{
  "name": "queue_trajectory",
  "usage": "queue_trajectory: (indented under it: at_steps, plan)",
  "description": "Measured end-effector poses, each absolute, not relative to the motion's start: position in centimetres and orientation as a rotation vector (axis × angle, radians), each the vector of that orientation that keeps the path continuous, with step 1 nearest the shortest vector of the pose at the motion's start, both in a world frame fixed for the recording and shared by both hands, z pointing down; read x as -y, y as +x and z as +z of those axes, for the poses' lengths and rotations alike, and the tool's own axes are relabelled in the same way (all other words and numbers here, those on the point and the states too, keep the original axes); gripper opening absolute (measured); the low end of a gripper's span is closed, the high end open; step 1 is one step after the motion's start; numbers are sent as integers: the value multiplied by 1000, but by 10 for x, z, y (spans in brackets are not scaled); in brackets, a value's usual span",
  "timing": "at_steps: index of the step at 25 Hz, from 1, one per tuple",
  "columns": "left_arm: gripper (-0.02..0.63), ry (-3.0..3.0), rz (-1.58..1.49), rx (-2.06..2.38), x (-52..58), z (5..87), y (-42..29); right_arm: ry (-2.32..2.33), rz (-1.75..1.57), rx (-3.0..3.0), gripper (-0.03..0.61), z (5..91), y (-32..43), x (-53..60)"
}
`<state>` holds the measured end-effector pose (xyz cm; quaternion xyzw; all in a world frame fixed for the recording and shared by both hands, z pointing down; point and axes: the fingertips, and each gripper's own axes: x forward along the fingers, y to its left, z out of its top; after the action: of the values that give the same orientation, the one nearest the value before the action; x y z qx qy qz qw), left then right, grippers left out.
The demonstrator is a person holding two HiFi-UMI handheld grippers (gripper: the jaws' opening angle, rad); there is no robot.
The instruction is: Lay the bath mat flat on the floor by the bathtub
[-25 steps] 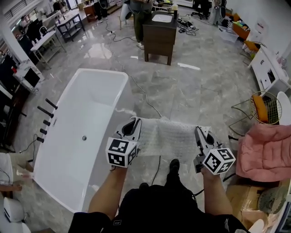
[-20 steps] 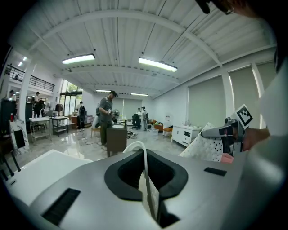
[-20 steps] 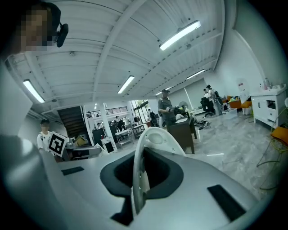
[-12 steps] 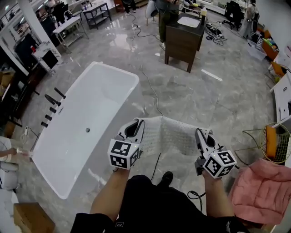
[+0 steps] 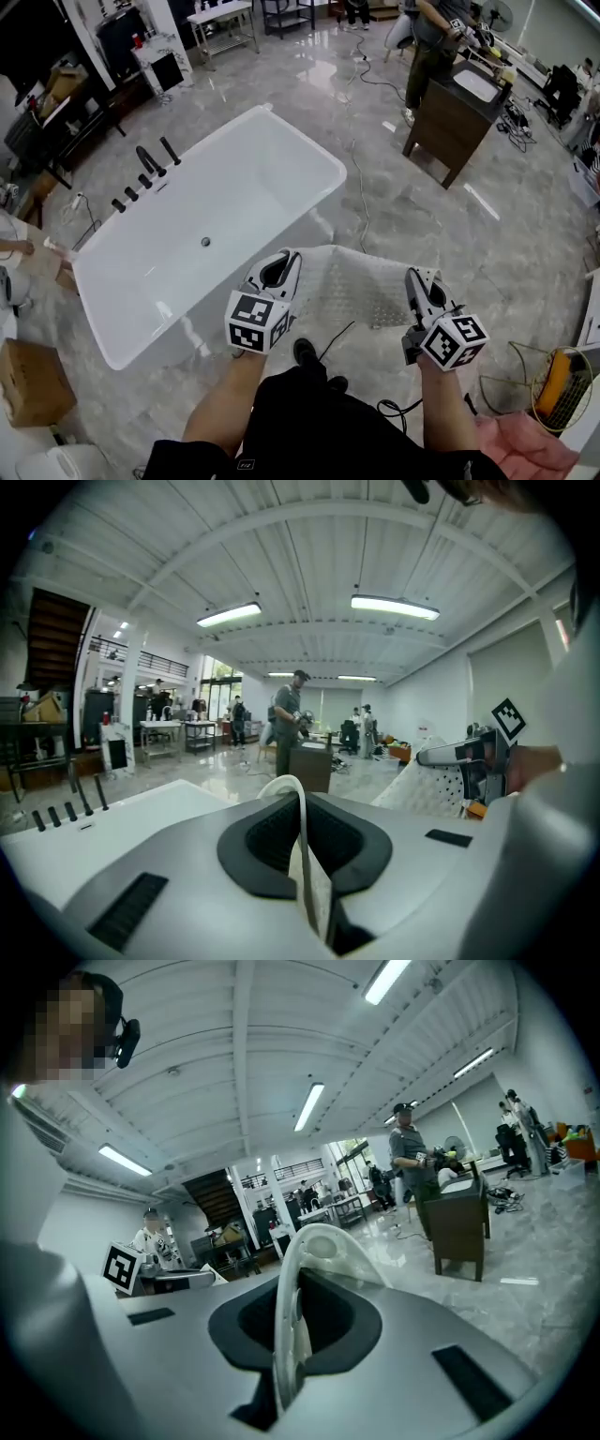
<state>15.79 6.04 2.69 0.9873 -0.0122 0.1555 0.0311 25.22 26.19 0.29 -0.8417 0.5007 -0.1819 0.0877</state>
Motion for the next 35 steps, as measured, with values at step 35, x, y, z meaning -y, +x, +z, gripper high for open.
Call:
queue_trajectory:
  at_steps: [35]
  plan:
    - [15,2522,507,1141,32,153,22,-1802,-922,-2520,18,125,240,-31]
